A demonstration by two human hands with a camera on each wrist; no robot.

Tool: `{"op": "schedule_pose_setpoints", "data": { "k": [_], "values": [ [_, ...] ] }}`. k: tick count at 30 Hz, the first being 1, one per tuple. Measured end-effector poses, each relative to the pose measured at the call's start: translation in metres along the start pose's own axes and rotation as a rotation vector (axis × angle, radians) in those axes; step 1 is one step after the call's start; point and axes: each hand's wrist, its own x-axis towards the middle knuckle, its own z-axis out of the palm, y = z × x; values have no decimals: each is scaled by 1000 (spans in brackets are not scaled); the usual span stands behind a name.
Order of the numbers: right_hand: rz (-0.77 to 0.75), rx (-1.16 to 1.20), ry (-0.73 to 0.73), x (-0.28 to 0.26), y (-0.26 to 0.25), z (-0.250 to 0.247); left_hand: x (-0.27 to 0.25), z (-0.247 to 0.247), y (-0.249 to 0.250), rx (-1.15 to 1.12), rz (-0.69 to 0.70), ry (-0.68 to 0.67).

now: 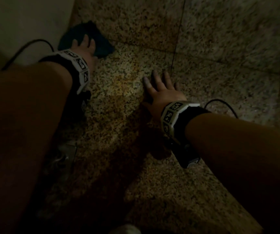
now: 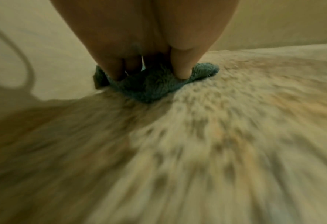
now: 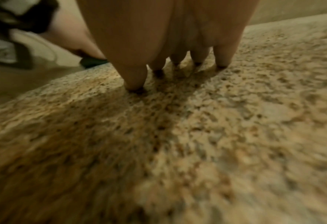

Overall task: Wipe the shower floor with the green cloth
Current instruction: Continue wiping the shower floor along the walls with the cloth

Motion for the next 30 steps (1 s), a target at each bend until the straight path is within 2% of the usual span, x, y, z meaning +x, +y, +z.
{"op": "schedule_pose_setpoints", "data": {
  "k": [8, 16, 21, 26, 30],
  "values": [
    [-18, -29, -32, 0, 4, -6, -16, 13, 6, -74, 4, 27],
    [-53, -118, -36, -4, 11, -11, -94, 80, 18, -73, 142, -35],
    [3, -182, -76, -17, 37, -13, -133, 119, 33, -54, 178, -76],
    [-51, -250, -60, -28, 58, -5, -130, 116, 40, -27, 151, -98],
    [-43, -262, -66, -24, 59, -4, -102, 97, 44, -33, 153, -39]
  ]
}}
